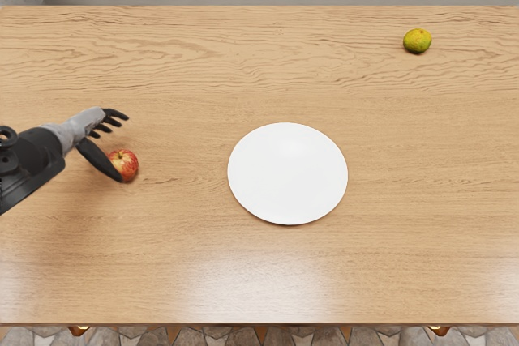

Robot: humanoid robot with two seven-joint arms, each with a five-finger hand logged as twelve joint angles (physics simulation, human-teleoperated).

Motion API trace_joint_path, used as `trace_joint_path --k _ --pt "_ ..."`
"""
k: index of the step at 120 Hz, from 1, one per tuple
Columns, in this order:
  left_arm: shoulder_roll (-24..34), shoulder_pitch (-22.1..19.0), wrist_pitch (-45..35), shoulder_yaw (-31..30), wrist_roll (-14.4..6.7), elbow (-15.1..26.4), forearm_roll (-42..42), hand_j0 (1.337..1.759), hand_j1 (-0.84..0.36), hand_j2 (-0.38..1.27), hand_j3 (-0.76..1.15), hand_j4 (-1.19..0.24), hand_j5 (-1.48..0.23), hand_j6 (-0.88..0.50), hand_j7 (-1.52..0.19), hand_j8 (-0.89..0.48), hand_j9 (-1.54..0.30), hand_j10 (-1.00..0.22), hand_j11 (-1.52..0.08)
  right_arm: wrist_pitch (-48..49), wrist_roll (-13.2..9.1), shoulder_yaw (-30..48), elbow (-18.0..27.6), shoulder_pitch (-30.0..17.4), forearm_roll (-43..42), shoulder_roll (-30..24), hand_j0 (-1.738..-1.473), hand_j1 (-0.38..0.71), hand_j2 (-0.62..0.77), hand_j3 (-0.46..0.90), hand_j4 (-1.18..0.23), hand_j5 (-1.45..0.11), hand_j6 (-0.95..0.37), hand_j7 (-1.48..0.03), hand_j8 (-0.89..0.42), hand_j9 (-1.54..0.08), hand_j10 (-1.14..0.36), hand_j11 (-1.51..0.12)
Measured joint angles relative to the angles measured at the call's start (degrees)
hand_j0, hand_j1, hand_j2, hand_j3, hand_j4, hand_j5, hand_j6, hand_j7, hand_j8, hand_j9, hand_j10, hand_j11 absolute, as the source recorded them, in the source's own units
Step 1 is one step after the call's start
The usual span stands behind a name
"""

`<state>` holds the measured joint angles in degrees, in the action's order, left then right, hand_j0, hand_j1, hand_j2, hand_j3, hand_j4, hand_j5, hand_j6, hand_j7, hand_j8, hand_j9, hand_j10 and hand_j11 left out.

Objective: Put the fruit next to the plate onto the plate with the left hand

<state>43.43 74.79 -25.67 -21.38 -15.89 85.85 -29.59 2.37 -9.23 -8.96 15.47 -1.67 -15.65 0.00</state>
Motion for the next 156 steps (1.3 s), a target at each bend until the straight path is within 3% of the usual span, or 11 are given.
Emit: trace_joint_path --k 42,83,156 --pt "-0.4 -0.8 -0.6 -0.3 -0.2 1.8 -1.1 1.658 -0.02 0.07 0.0 -0.31 -0.41 -0.31 -0.41 -0.31 -0.41 -0.31 -0.41 0.0 0.0 0.0 0.0 0.0 0.0 0.0 -1.658 -0.32 0.0 0.0 -0.02 -0.03 -0.02 -0.03 -0.02 -0.03 -0.02 -0.03" --pt "0.6 -0.8 1.8 -0.5 -0.2 2.9 -1.2 1.658 -0.24 0.11 0.0 -0.5 -0.65 -0.5 -0.65 -0.48 -0.65 -0.5 -0.65 0.0 0.0 0.0 0.0 0.0 0.0 0.0 -1.658 -0.32 0.0 0.0 -0.02 -0.03 -0.02 -0.03 -0.02 -0.03 -0.02 -0.03" --pt "0.3 1.5 1.8 -0.4 -1.0 2.8 -1.1 1.657 -0.28 0.33 0.0 -0.62 -0.83 -0.45 -0.83 -0.41 -0.82 -0.62 -0.82 0.0 0.0 0.0 0.0 0.0 0.0 0.0 -1.658 -0.32 0.0 0.0 -0.02 -0.03 -0.02 -0.03 -0.02 -0.03 -0.02 -0.03"
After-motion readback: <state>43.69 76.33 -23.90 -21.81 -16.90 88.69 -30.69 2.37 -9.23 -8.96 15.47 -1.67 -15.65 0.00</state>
